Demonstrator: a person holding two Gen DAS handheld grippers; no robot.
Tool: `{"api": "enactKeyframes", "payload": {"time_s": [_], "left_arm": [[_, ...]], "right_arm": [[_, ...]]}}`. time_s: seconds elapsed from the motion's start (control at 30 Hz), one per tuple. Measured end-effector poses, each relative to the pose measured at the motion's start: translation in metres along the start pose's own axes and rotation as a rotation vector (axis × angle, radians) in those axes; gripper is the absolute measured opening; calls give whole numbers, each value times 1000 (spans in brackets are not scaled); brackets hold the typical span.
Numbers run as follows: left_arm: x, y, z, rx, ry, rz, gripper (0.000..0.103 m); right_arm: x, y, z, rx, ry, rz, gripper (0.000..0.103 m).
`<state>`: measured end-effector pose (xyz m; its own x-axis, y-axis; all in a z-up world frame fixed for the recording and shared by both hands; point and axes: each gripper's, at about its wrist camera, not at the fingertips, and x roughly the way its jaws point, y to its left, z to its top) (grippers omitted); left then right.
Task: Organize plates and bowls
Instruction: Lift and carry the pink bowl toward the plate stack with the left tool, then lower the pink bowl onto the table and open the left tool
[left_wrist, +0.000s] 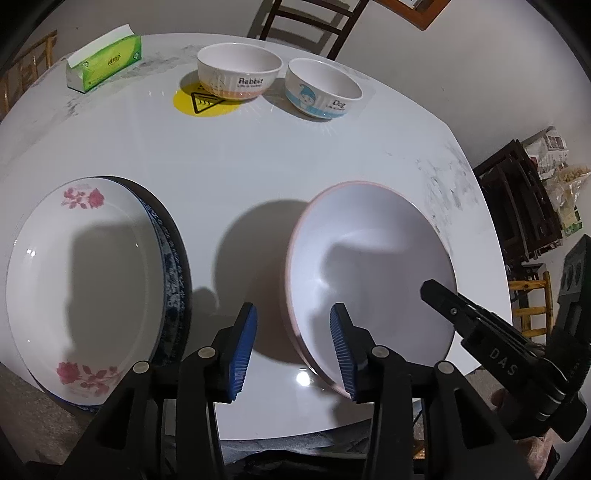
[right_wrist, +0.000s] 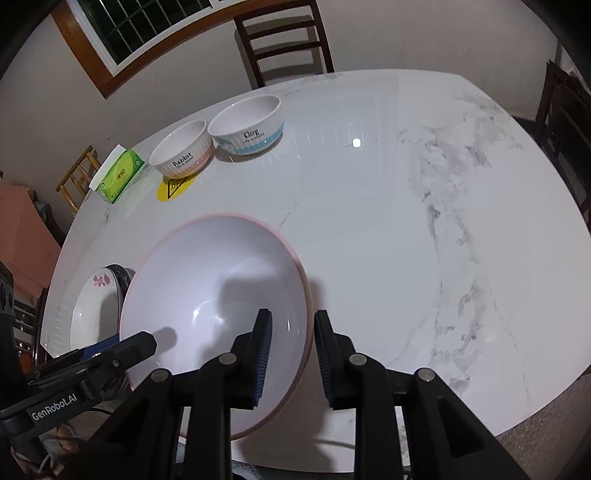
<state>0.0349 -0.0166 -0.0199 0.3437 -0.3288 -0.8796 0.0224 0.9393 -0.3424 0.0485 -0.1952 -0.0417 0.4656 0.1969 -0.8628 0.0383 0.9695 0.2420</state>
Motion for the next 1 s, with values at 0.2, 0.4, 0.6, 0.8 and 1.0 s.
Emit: {"api": "enactKeyframes", "payload": {"time_s": [0.2, 0.4, 0.6, 0.8, 1.0], "left_arm": [[-3, 2, 1, -2, -20, 14, 41], [-5, 3, 2, 6, -42, 39, 44], [-6, 6, 6, 6, -53, 51, 45], [-8, 9, 11, 7, -66, 68, 45], [-11, 8, 18, 13, -78, 75, 45]], "right_arm": [[-5, 3, 5, -28, -22, -12, 24], [-8, 6, 9, -46, -41, -21, 24], [-10, 6, 13, -59, -49, -10, 25], [-16, 5, 19, -59, -78, 15, 25], [-15, 7, 28, -80, -80, 1, 25]]}}
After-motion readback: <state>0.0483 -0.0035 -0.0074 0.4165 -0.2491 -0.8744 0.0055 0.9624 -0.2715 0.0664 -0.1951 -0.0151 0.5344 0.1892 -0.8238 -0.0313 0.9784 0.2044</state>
